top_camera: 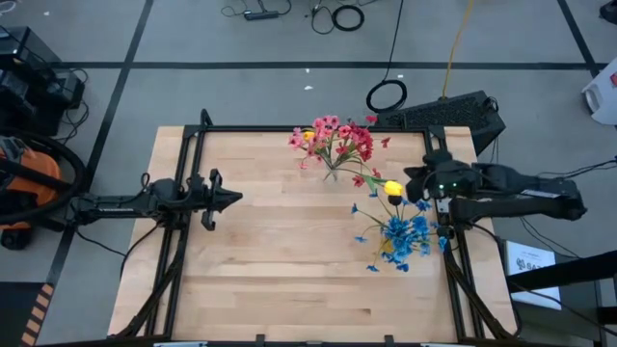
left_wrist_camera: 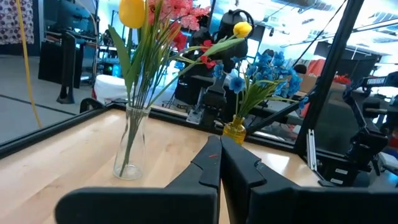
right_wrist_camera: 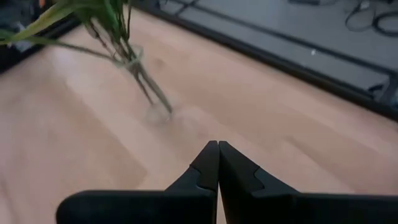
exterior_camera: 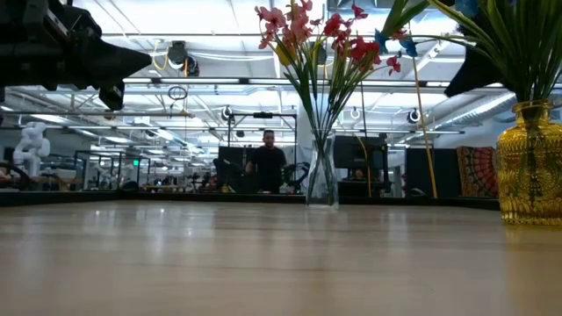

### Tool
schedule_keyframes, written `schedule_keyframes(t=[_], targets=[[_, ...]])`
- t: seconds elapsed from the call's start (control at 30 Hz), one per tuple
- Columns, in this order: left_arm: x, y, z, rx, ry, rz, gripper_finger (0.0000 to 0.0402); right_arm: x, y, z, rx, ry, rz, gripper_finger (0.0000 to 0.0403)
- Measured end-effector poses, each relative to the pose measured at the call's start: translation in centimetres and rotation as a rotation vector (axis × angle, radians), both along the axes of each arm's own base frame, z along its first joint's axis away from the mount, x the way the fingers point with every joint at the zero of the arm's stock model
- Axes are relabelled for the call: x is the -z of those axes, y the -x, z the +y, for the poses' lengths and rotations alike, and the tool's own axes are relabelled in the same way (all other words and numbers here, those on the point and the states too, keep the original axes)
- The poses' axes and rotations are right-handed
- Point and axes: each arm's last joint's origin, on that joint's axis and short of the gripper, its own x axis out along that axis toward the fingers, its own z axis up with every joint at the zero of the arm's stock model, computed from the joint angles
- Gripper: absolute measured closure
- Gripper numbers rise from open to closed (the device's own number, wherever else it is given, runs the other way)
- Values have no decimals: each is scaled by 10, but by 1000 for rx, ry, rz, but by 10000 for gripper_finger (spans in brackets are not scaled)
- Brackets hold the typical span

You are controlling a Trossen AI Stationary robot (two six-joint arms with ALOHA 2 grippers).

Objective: Sort flowers into vase by color
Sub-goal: Return to Home Position

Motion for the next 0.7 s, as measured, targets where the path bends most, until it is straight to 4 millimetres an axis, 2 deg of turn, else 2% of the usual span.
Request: schedule_keyframes(t=[0.1,0.27,0.47,0.7], targets=[[0,0,0,0,0,0,393,13,-1,-4,31,40,-39,403],[0,0,0,-2,0,0,393,37,10,-9,96,41,-70,403],[0,0,0,-2,0,0,393,65,1,-10,-93,84,-148,403],[0,0,0,-3,1,1,393,105,-12,-10,-203,124,-336,403]])
